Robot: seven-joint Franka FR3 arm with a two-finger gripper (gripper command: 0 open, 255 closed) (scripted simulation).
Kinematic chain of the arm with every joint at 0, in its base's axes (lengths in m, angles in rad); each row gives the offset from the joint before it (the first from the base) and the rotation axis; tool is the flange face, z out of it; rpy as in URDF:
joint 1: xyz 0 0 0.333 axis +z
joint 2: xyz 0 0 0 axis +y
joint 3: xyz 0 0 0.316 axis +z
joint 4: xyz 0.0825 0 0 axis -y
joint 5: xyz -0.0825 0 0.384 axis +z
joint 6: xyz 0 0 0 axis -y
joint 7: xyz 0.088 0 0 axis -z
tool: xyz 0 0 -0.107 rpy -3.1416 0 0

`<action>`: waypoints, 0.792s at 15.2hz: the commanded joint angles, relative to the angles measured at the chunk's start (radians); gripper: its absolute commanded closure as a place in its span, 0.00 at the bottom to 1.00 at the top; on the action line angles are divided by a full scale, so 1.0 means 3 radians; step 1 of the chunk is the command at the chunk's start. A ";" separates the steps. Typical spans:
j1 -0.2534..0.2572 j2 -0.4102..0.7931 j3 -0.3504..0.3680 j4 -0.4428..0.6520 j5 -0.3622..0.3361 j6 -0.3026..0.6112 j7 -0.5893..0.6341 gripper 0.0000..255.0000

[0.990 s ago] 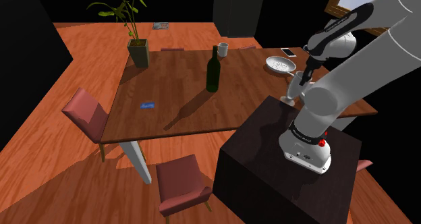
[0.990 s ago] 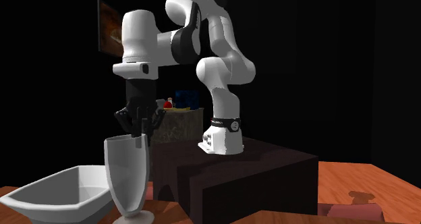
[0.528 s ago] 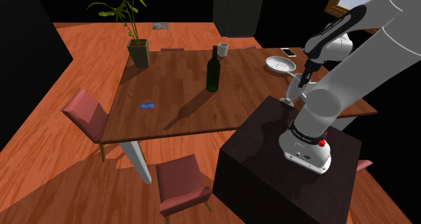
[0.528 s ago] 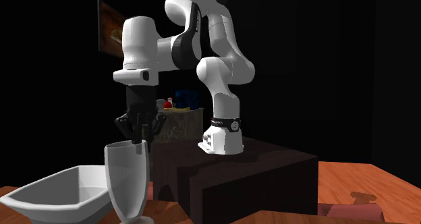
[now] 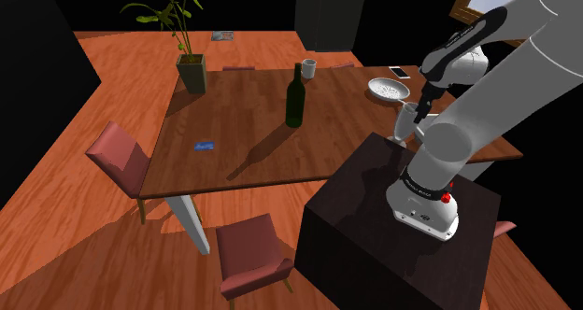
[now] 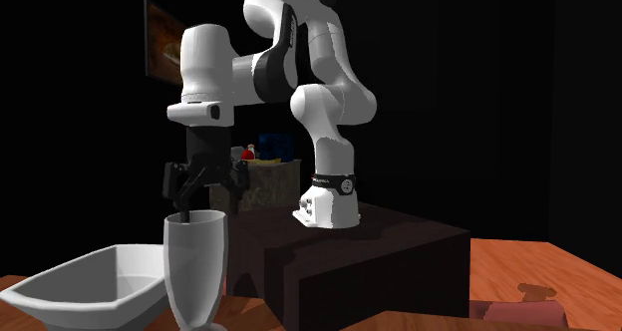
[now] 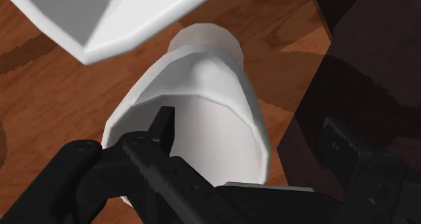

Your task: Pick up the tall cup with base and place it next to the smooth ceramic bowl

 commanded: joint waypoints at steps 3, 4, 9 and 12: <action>-0.0367 -0.0355 0.0367 0.0047 -0.0229 -0.0388 0.0173 0.00; -0.0486 -0.0511 0.0506 0.0075 -0.0283 -0.0572 0.0220 0.00; -0.0563 -0.0624 0.0604 0.0100 -0.0307 -0.0712 0.0246 0.00; -0.0563 -0.0624 0.0604 0.0100 -0.0307 -0.0712 0.0246 0.00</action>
